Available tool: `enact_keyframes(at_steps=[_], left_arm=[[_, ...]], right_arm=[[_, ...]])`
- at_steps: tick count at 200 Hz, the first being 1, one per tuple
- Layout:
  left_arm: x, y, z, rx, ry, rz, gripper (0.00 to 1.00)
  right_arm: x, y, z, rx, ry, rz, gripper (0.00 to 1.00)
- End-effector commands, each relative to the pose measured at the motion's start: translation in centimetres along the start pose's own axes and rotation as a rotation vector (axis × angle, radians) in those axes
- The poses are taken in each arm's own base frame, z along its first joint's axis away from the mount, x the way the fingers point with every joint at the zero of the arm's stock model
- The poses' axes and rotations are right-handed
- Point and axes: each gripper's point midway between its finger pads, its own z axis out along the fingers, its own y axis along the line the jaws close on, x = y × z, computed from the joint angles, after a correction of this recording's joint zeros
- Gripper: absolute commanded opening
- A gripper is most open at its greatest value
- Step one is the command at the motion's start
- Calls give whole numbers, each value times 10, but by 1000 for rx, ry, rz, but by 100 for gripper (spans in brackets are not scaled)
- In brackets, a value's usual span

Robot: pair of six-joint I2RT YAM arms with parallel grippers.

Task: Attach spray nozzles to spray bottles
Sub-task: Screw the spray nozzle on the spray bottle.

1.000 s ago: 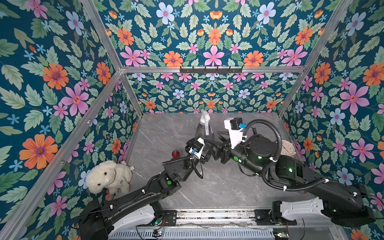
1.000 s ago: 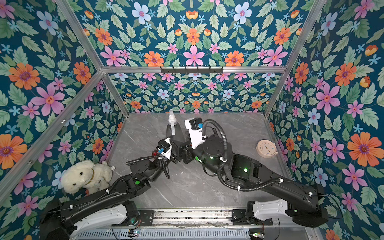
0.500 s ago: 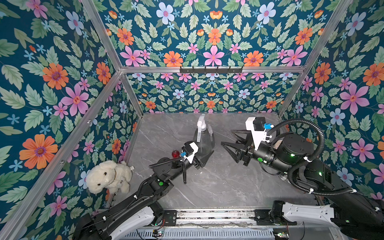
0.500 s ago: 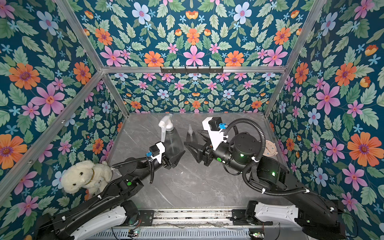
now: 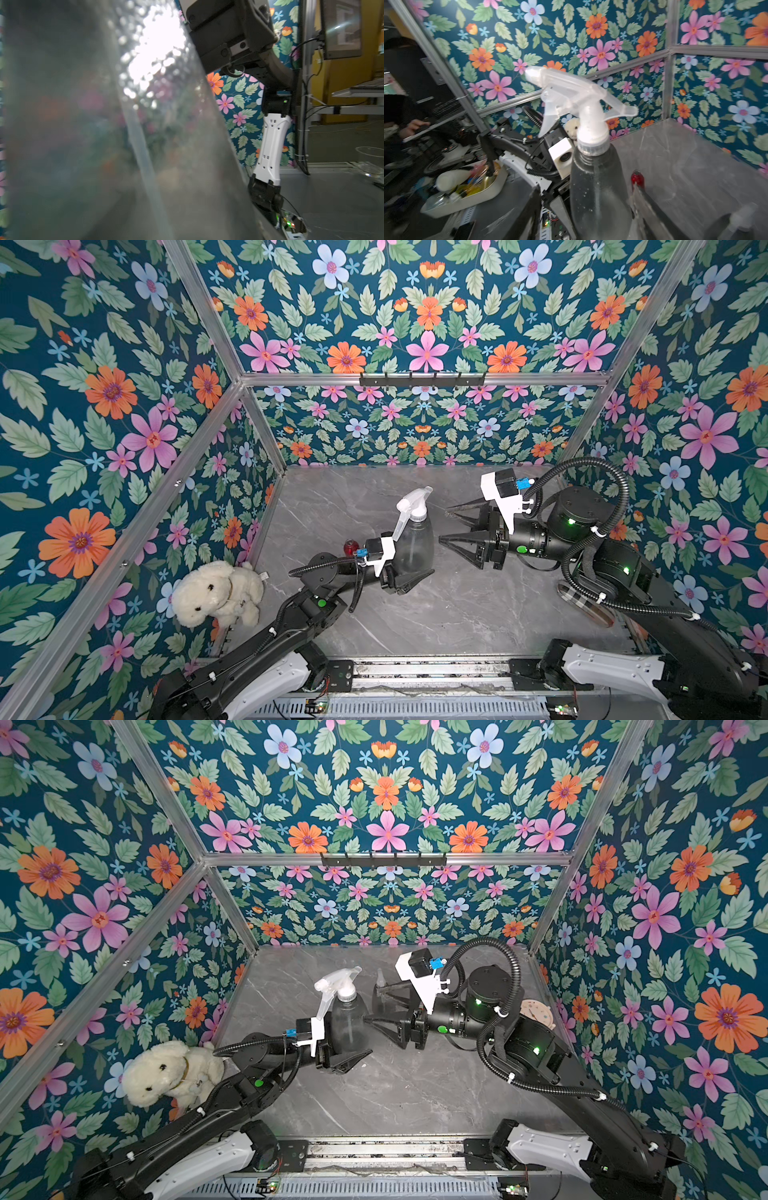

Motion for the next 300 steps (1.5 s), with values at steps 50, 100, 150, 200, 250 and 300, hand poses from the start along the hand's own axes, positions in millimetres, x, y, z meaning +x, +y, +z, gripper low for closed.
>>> enact_keyframes(at_steps=[50, 100, 150, 200, 250, 300], left_arm=[[-17, -35, 3, 256, -56, -61, 0], [-13, -38, 4, 289, -43, -75, 0], [-8, -37, 6, 294, -26, -84, 0], [-5, -31, 8, 258, -16, -83, 0], [-9, -7, 8, 92, -36, -57, 0], [-16, 24, 9, -92, -32, -17, 0]], right_arm=[[-16, 17, 8, -214, 0, -32, 73], [-18, 21, 15, -279, 31, -26, 72], [-20, 16, 20, -260, 36, -16, 56], [-16, 10, 21, -232, 39, 2, 27], [-3, 2, 28, -143, 48, 12, 15], [29, -13, 47, -2, 110, 46, 15]])
